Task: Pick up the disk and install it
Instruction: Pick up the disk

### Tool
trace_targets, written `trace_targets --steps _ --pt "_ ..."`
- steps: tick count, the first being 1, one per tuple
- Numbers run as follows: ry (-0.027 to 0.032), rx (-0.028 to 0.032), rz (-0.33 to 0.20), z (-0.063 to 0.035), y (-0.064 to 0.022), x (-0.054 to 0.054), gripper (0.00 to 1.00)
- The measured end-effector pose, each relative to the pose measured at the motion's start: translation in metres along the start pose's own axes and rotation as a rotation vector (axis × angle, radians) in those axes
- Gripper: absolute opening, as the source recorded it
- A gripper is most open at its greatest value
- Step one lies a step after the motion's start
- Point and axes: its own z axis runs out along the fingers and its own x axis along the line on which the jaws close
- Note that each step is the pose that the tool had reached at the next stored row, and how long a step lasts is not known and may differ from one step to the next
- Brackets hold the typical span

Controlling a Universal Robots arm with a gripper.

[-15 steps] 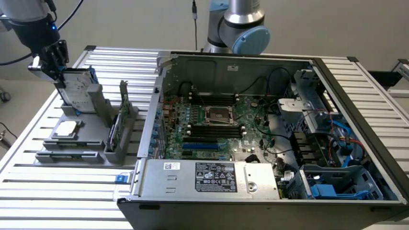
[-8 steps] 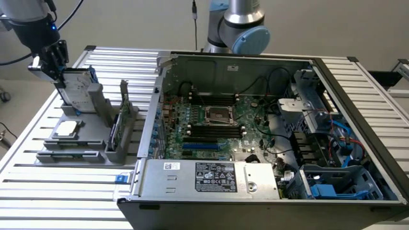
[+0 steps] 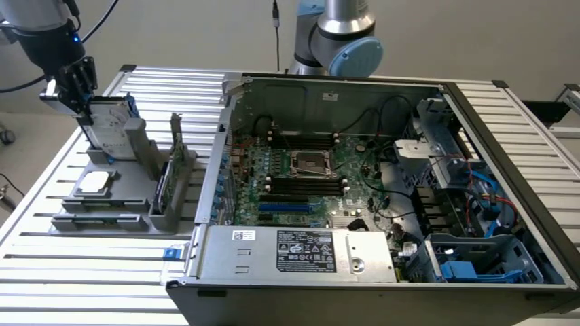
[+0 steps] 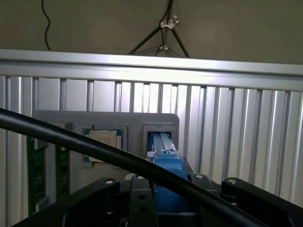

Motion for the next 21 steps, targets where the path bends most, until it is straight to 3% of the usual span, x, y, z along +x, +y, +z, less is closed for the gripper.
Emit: trace_targets --steps 13,21 --pt "0.0015 0.0015 0.000 -0.0072 0.0002 -0.0006 0.33" --pt "0.0025 0.0085 0.000 -0.0084 0.0003 -0.0008 0.33"
